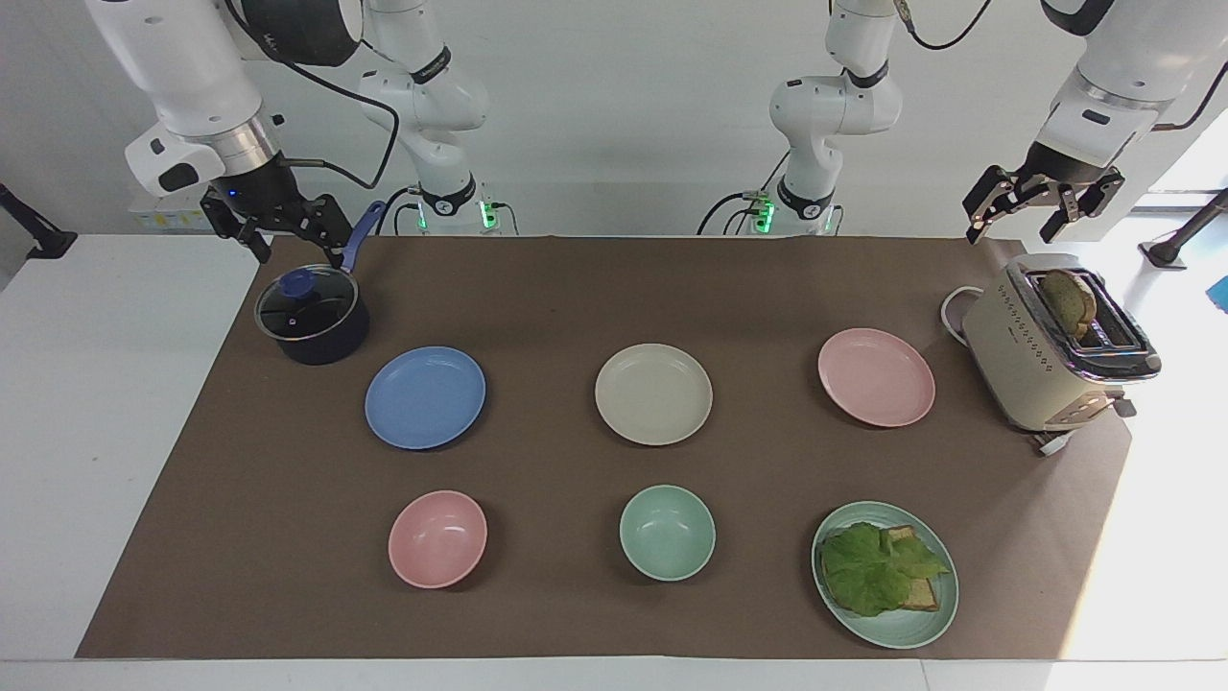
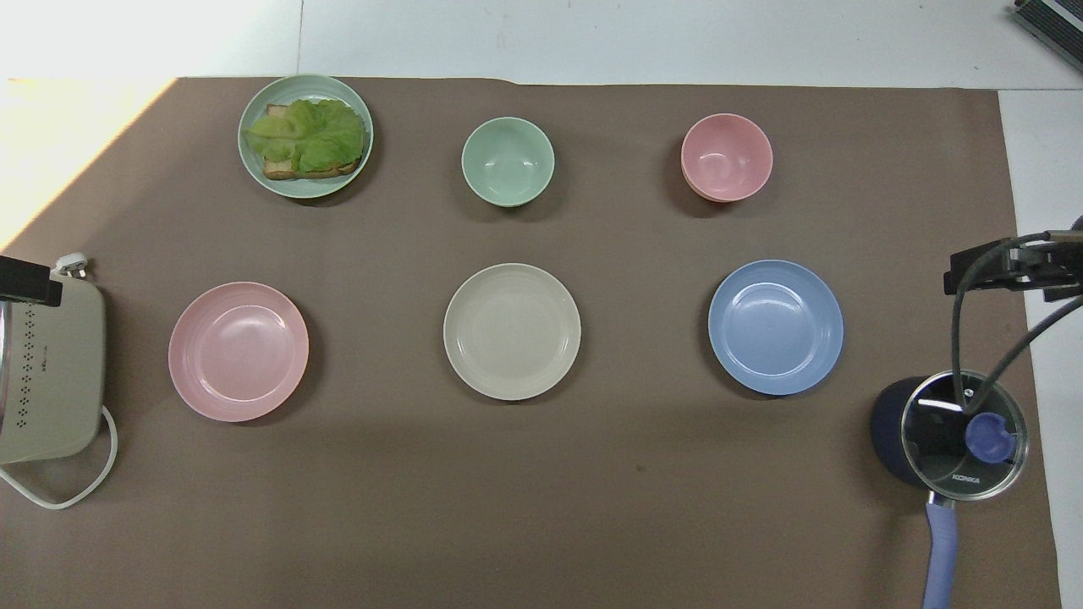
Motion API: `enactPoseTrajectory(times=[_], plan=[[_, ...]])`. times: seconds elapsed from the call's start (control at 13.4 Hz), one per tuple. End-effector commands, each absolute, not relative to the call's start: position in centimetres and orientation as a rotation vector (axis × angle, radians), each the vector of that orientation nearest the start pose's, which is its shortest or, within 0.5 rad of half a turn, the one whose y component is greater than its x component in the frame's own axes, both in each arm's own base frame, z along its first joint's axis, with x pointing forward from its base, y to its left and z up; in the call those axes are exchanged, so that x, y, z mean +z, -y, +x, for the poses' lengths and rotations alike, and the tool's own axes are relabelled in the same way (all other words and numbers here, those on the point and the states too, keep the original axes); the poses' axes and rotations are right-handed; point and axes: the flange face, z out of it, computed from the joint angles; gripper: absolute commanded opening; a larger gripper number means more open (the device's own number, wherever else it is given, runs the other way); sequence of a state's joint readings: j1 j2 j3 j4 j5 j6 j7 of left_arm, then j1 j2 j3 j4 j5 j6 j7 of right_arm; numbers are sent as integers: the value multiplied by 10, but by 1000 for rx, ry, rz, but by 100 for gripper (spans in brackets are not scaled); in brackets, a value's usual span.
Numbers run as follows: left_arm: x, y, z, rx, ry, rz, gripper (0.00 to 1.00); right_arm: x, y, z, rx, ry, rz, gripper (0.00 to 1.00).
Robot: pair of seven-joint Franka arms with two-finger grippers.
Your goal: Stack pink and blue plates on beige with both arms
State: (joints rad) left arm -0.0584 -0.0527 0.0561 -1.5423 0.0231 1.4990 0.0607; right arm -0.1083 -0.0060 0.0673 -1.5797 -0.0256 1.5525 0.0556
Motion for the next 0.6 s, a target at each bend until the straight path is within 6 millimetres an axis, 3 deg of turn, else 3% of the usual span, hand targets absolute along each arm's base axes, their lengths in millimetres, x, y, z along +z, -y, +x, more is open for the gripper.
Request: enactPoseTrajectory(times=[0.0,0.52], plan=[[665,-2,525,-13,-100,-3105,100,626,28,547,19,-192,-3163,100],[665,-3,525,-13,-98,-3105,100,626,26,547,21,-171,-3164,100]])
